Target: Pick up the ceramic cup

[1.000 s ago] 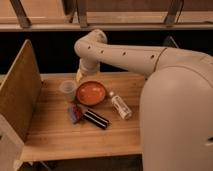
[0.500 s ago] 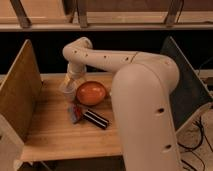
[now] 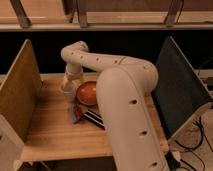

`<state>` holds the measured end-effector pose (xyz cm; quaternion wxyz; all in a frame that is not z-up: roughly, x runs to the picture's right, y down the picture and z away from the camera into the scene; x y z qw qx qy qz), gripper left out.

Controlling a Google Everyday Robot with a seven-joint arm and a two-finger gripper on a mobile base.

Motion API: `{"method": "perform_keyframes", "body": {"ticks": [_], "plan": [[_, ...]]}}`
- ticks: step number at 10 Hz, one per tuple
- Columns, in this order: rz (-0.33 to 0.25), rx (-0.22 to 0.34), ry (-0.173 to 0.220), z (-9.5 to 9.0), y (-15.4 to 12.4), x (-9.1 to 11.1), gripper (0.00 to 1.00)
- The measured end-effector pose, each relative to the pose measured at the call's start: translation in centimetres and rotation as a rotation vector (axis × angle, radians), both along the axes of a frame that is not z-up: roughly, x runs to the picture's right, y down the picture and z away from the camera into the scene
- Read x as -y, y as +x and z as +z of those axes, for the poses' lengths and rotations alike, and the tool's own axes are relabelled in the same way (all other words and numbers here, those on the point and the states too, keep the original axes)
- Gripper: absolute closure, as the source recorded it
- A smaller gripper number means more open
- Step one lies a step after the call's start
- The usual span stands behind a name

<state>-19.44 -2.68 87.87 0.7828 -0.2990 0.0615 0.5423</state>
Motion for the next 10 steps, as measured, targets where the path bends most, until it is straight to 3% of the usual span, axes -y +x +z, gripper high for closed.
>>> {"method": "perform_keyframes", "body": {"ticks": [2,3,5,8,10], "plan": [[0.011,-0.002,-0.044,1.7,-0.5,-0.9,0.37],[0.014,0.007,-0.071,2.3,-0.8,-1.6,0.42],[0.025,0.026,-0.113,3.2,-1.1,-2.3,0.63],[0.067,0.047,-0.109,3.4,-0.6,-1.0,0.93],[0.100,0.068,-0.072,2.4,-0.1,0.8,1.00]]}}
